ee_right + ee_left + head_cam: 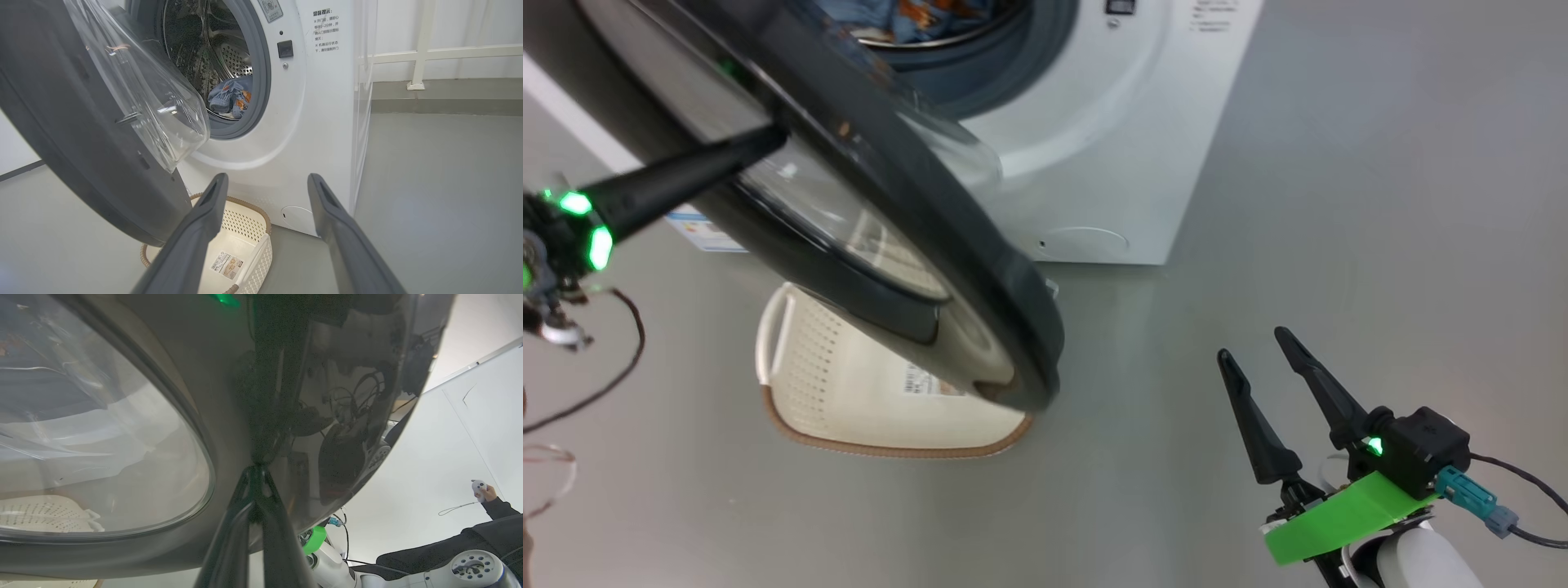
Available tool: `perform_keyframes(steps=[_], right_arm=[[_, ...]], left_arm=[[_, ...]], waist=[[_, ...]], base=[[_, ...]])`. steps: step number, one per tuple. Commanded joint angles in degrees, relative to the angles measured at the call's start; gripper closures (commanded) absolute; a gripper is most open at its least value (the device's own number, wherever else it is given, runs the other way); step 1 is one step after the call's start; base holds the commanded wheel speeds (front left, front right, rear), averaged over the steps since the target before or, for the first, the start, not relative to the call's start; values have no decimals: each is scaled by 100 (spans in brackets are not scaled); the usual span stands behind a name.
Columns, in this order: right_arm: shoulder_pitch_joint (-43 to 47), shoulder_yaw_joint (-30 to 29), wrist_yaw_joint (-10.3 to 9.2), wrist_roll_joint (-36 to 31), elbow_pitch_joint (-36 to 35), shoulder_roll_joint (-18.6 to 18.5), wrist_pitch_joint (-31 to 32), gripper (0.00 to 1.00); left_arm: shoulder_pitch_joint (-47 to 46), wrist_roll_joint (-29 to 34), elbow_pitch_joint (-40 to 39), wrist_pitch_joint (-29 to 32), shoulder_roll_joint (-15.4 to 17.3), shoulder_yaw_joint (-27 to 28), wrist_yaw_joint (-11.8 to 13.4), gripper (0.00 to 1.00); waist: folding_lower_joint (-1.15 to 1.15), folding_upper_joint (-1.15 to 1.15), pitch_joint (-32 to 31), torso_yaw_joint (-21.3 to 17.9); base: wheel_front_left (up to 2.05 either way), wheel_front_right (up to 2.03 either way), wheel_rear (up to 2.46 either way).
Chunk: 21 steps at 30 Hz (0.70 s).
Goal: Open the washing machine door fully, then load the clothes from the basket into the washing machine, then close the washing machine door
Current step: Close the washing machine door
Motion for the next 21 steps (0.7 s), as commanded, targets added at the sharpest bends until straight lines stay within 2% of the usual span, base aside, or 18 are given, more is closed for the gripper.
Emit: perform_keyframes(steps=[1, 13, 21], right_arm=[[-158, 99, 8, -84, -165, 67, -27, 0], [-349, 122, 8, -151, -223, 305, -27, 0], [-383, 143, 8, -162, -221, 367, -27, 0]], left_arm=[[-344, 101, -49, -88, 223, 180, -20, 100], [-1021, 443, 582, -627, 330, 212, -20, 100], [-1295, 596, 974, -1029, 457, 199, -20, 100]], waist=[[0, 0, 245, -275], [0, 0, 573, -809], [0, 0, 625, -992]], base=[[0, 0, 0], [0, 0, 0], [0, 0, 0]])
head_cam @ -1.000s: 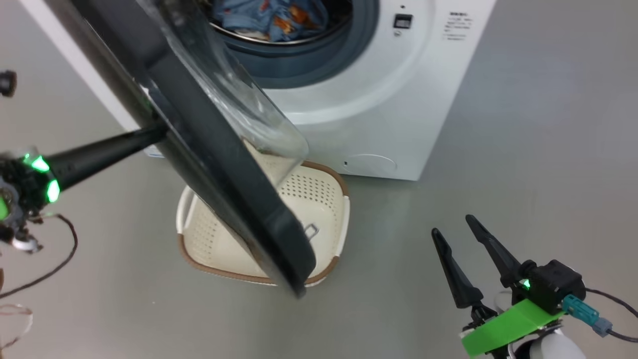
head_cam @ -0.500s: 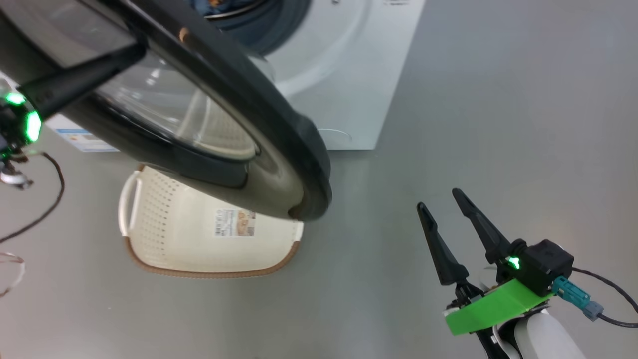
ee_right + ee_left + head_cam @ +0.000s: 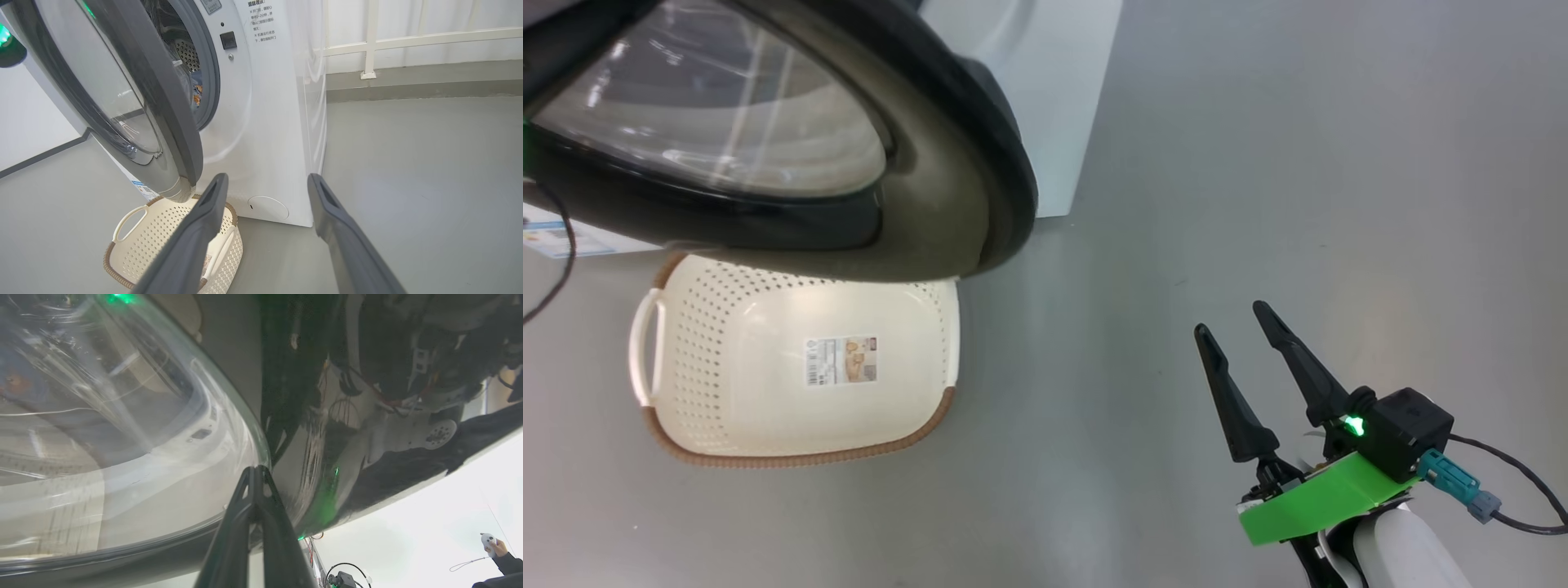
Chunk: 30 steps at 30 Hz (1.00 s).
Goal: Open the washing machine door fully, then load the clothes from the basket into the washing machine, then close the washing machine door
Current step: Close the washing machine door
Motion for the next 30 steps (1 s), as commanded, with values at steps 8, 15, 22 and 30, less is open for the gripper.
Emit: perform_keyframes(steps=[8, 15, 22, 30], right_arm=[[-126, 86, 9, -39, -144, 48, -27, 0], [-33, 68, 9, -21, -116, -15, -27, 0], [55, 57, 9, 32, -79, -154, -27, 0], [251, -8, 9, 104, -59, -349, -27, 0]], left_arm=[[-230, 11, 111, -267, 474, 24, -19, 100], [56, -194, -8, -200, 552, -97, -19, 84], [532, -333, -253, -275, 583, -90, -19, 52], [1348, -439, -596, -477, 558, 26, -19, 0]], waist=[[0, 0, -59, -75], [0, 0, -256, 80], [0, 0, -508, 278], [0, 0, -815, 547]], base=[[0, 0, 0], [0, 0, 0], [0, 0, 0], [0, 0, 0]])
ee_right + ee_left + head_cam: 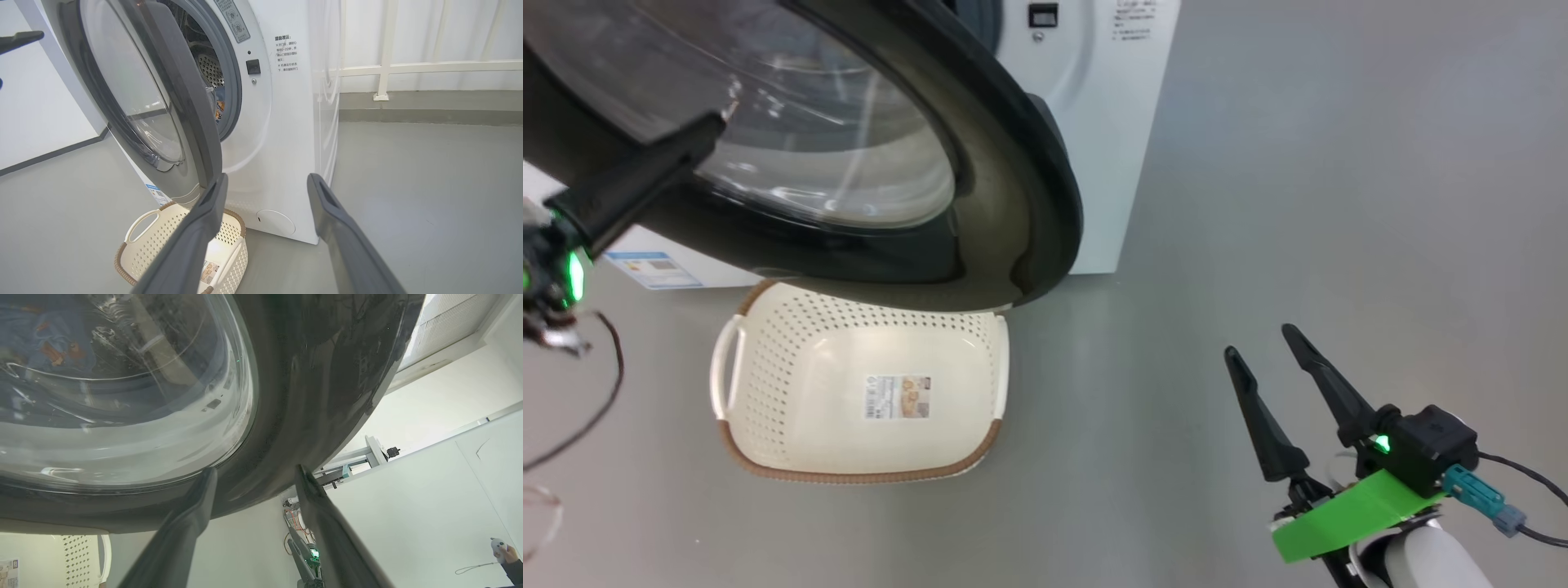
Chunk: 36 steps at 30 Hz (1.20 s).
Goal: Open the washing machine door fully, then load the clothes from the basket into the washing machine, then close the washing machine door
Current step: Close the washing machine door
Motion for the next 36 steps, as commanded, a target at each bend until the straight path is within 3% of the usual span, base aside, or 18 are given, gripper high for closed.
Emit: perform_keyframes(steps=[1, 23, 29, 36], right_arm=[[67, 74, 9, 54, -129, -63, -27, 0], [433, -91, 9, 187, -175, -324, -27, 0], [498, -160, 9, 206, -188, -383, -27, 0], [578, -231, 9, 219, -209, -438, -27, 0]], left_arm=[[108, 9, -189, -114, 281, 275, -19, 0], [2362, 248, -647, -1617, 240, 233, -19, 0], [2815, 182, -634, -2107, 192, 240, -19, 0], [3276, 575, -622, -2944, 360, 65, -19, 0]], waist=[[0, 0, -164, 158], [0, 0, -484, 486], [0, 0, -518, 427], [0, 0, -578, 208]], base=[[0, 0, 0], [0, 0, 0], [0, 0, 0], [0, 0, 0]])
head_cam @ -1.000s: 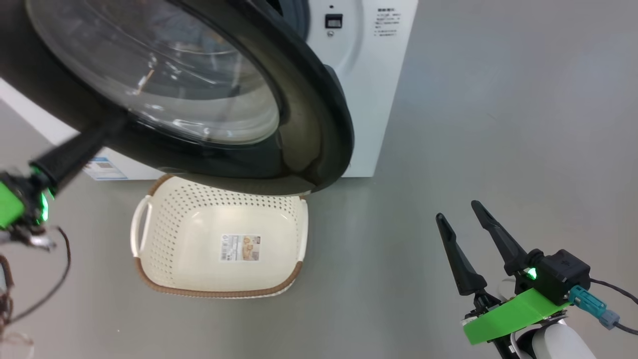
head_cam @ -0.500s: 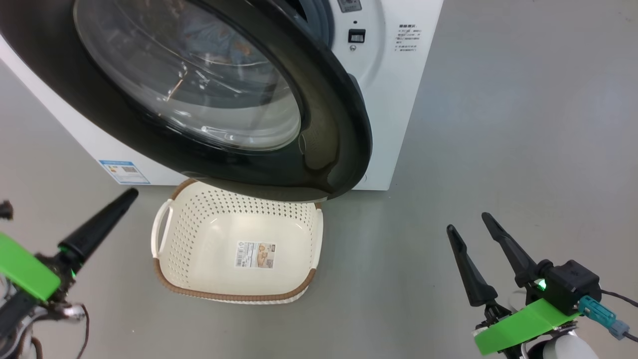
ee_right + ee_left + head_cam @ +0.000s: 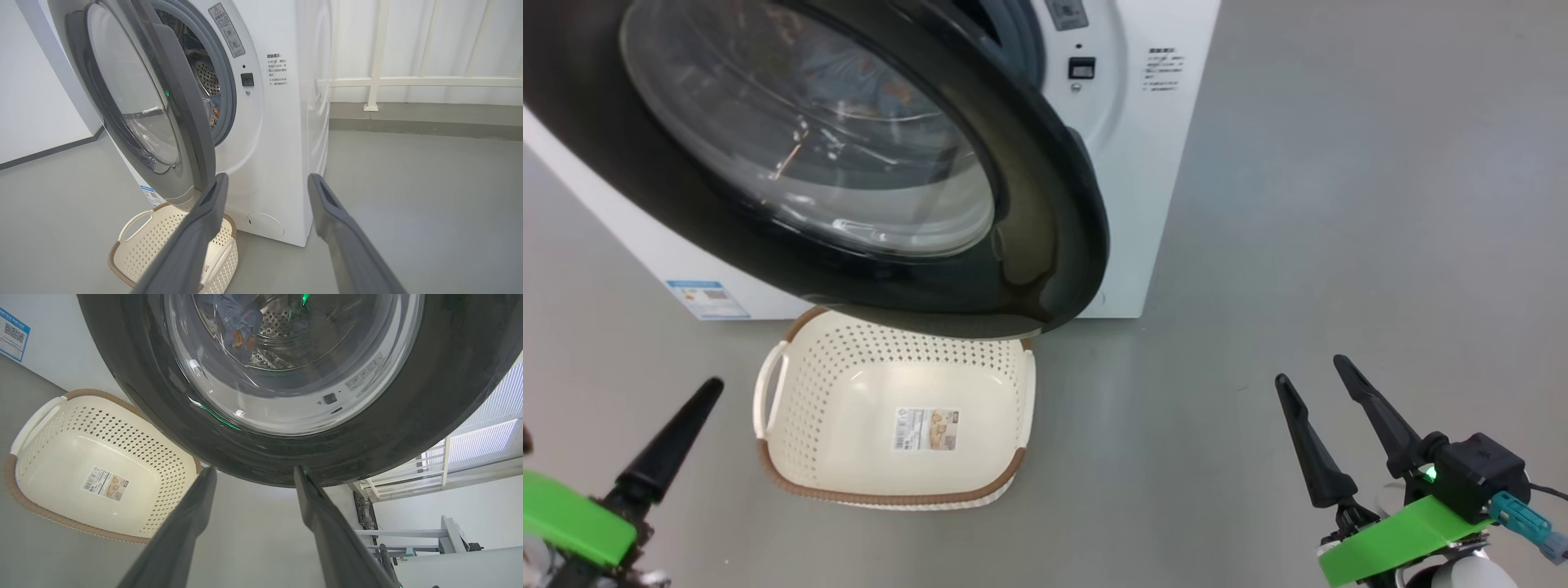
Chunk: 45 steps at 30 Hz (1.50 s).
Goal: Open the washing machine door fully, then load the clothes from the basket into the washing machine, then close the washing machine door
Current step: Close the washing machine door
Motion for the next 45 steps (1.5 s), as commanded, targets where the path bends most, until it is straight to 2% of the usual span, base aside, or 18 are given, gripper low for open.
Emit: perform_keyframes(steps=[1, 8, 14, 15, 20, 24, 26, 39, 45], right_arm=[[146, 68, 9, 74, -163, -78, -27, 0], [249, 36, 9, 115, -165, -137, -27, 0], [312, -23, 9, 152, -146, -190, -27, 0], [312, -23, 9, 152, -146, -190, -27, 0], [331, -43, 9, 187, -115, -224, -27, 0], [346, -51, 9, 206, -113, -251, -27, 0], [364, -73, 9, 216, -126, -270, -27, 0], [462, -275, 9, 214, -226, -279, -27, 0], [466, -298, 9, 194, -225, -234, -27, 0]], left_arm=[[25, 82, -103, -268, 275, 173, -19, 0], [459, 480, 138, -1456, 551, -312, -19, 0], [560, 709, 434, -2705, 758, -822, -19, 0], [560, 709, 434, -2705, 758, -822, -19, 0], [638, 1067, 746, -3679, 1009, -1393, -19, 0], [578, 1478, 1001, -4082, 1099, -1749, -19, 0], [530, 1767, 1110, -4134, 1075, -1730, -19, 0], [816, 4515, 646, -4145, -34, -7, -19, 0], [984, 5288, 484, -4145, -435, 283, -19, 0]], waist=[[0, 0, -48, -119], [0, 0, -132, -352], [0, 0, -202, -434], [0, 0, -202, -434], [0, 0, -285, -473], [0, 0, -353, -466], [0, 0, -381, -452], [0, 0, -426, -437], [0, 0, -402, -439]], base=[[0, 0, 0], [0, 0, 0], [0, 0, 0], [0, 0, 0], [0, 0, 0], [0, 0, 0], [0, 0, 0], [0, 0, 0], [0, 0, 0]])
